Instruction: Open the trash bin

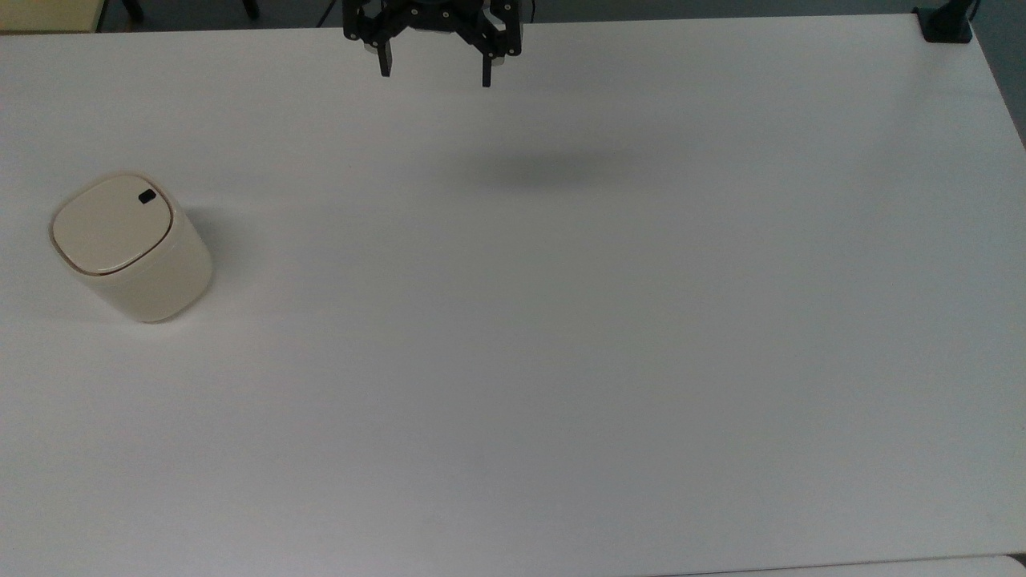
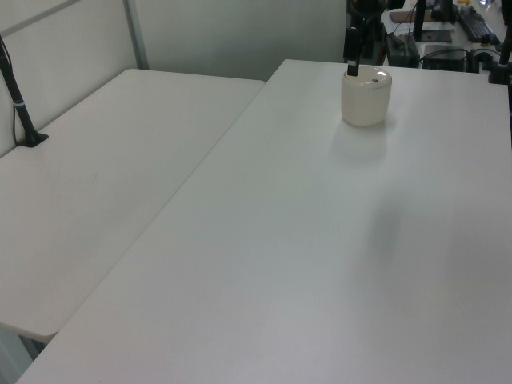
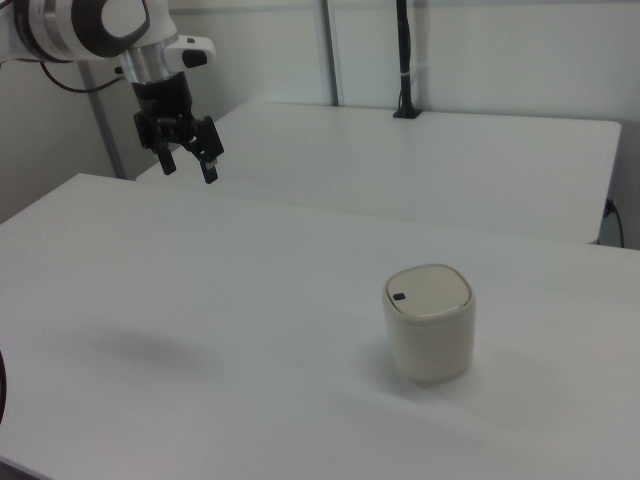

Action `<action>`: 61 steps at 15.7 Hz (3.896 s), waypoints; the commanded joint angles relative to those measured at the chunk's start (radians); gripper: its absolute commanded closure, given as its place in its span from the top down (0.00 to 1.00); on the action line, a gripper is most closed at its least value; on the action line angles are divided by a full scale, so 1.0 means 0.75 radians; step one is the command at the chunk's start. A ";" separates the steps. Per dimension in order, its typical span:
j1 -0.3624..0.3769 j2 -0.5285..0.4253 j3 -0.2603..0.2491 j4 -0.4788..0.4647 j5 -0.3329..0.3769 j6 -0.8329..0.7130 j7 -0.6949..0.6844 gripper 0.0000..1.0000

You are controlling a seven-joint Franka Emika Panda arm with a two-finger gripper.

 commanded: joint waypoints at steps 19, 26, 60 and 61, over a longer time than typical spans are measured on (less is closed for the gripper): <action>-0.001 -0.036 -0.004 -0.028 0.026 -0.025 -0.043 0.11; -0.003 -0.034 -0.006 -0.026 0.018 -0.045 -0.068 0.00; -0.674 0.365 -0.025 -0.014 0.012 0.540 0.028 0.00; -0.674 0.367 -0.025 -0.014 0.038 0.552 0.030 0.00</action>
